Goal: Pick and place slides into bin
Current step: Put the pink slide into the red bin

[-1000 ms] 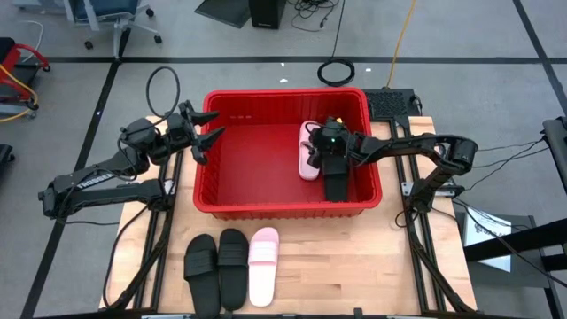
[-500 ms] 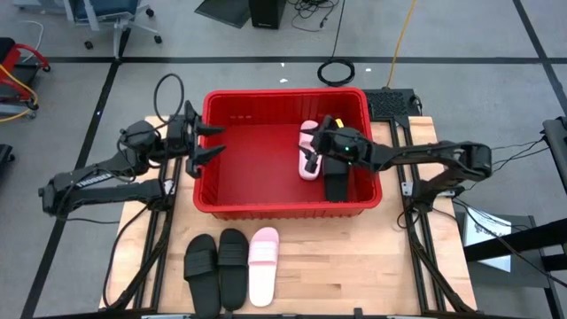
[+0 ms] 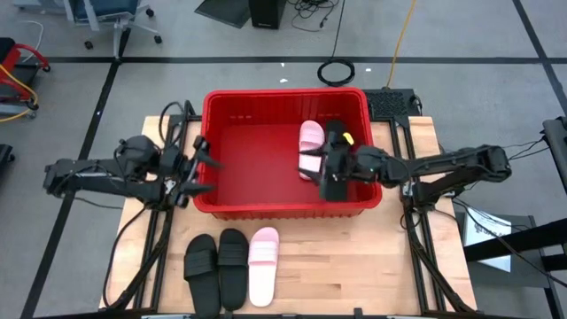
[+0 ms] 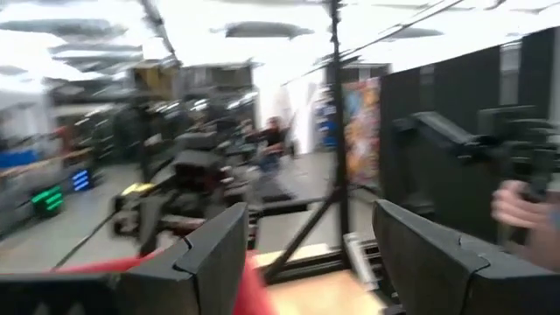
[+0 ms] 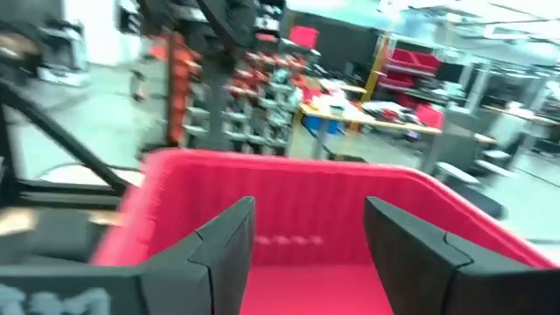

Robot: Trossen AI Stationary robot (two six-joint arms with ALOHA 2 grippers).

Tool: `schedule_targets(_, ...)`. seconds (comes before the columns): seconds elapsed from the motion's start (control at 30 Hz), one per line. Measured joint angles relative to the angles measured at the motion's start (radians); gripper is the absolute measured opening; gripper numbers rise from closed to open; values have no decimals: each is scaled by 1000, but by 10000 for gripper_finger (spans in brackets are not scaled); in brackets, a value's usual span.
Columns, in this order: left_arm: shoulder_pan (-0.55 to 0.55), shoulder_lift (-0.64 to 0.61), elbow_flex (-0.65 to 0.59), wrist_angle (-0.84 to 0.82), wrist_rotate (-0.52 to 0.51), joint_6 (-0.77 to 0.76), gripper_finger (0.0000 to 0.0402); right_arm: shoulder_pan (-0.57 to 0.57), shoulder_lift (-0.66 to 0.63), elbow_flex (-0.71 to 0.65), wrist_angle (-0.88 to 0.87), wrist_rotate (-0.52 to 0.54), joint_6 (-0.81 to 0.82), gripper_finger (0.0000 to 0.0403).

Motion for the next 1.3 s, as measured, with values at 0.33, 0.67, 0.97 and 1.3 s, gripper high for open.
schedule_targets(0.33, -332, 40, 0, 69, -153, 51, 250, 233, -4, 0, 70, -1, 69, 202)
schedule_targets(0.67, -623, 186, 0, 257, -308, 111, 250, 470, 80, -1, 347, -2, 44, 203)
schedule_targets(0.97, -819, 284, 0, 377, -539, 156, 250, 581, 191, 26, 422, 5, 42, 203)
schedule_targets(1.3, -953, 439, 44, 518, -674, 182, 250, 692, 386, 256, 278, 6, 63, 197)
